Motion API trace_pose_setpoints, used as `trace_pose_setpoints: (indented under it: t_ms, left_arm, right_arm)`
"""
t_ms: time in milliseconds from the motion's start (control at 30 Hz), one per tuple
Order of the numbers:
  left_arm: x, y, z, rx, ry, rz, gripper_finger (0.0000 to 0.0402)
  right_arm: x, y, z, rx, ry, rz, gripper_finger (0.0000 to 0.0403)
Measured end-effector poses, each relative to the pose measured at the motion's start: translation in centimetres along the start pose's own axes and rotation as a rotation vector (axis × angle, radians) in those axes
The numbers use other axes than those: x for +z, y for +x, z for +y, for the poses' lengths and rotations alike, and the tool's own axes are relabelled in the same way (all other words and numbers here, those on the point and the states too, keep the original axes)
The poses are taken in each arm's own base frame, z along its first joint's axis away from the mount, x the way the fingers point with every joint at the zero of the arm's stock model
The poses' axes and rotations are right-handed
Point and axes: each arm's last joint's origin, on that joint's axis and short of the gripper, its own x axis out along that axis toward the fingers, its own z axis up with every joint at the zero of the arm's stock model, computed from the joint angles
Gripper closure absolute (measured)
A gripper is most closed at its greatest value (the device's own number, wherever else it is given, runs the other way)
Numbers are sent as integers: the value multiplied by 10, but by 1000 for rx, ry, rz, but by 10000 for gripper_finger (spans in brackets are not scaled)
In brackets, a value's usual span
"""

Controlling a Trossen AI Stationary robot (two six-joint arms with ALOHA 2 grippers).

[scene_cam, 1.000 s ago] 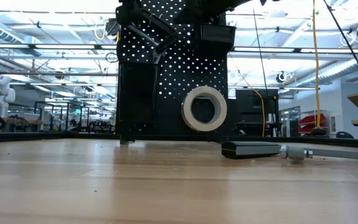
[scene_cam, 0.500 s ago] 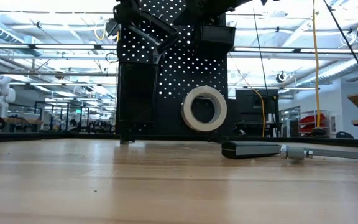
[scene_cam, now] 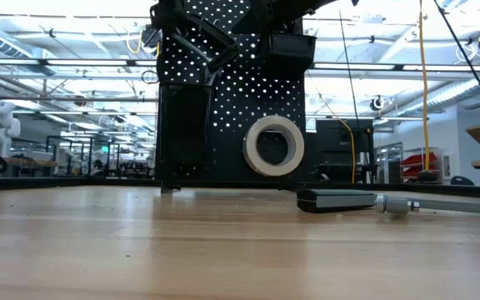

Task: Hang tools onto peg board
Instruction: Hang the clamp on the pegboard

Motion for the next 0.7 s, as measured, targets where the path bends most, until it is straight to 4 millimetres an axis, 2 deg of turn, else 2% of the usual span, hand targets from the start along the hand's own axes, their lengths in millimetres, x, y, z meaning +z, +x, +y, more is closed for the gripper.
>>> trace_pose_setpoints:
  t_ms: [267,533,700]
  left_arm:
    - [-14,-6,10,-54,-141,-19,185]
    - [-19,-8,8,-79,-141,-10,185]
    - [-21,-20,16,-105,-183,-72,185]
  right_arm:
    - [-1,-1,3,-13,-2,20,403]
    - [1,-7,14,-28,-49,29,403]
    - [2,-11,20,-53,-85,41,403]
